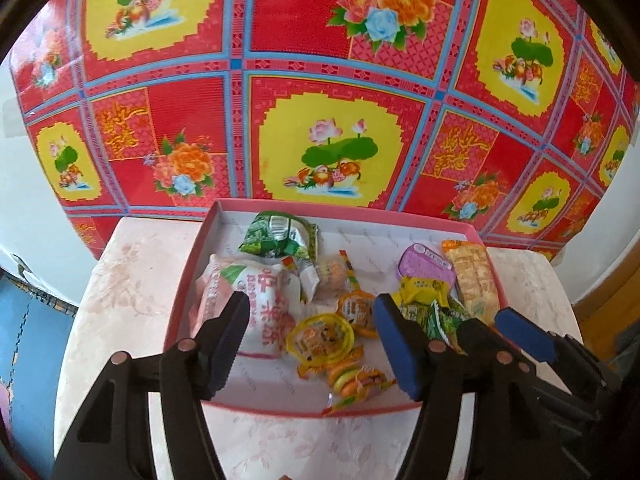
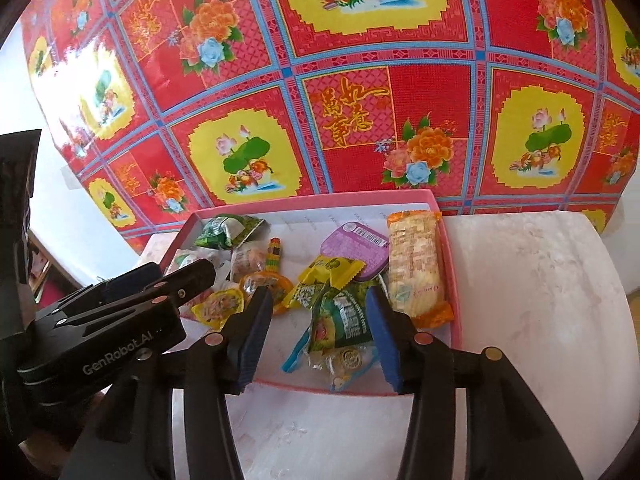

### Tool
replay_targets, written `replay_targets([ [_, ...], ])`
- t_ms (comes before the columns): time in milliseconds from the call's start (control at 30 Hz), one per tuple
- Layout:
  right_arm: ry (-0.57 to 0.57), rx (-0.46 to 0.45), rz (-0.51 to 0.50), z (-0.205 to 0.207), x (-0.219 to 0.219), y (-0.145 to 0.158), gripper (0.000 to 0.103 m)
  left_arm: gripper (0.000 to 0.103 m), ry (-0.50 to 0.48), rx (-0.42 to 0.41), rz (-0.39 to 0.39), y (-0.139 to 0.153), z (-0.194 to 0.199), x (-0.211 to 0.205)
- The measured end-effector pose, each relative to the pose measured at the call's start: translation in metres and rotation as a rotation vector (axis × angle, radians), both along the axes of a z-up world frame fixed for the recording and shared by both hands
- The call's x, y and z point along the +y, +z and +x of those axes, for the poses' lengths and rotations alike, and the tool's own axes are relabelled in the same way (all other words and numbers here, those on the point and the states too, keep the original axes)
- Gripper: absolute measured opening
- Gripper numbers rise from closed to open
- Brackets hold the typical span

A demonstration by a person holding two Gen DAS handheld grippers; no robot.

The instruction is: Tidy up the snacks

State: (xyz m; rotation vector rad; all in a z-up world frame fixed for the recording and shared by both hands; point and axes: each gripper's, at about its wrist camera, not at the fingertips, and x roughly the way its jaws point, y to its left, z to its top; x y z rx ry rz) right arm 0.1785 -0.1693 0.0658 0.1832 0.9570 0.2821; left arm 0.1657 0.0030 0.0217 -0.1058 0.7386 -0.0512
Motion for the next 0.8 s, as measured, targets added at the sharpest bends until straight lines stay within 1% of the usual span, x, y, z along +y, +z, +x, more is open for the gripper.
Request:
replay_targets([
  [467,0.016,0.006,-0.004,-0.033,0.002,0.007,0.050,0.068,-0.008,0.018,0.027,-0.011,-0.038,0.000],
  [800,0.019,0.061,-0.026,-0.055,0.005,-0.008,0.050,0.068,-0.009,0.062,0.052,-0.033,-0.061,-0.001],
])
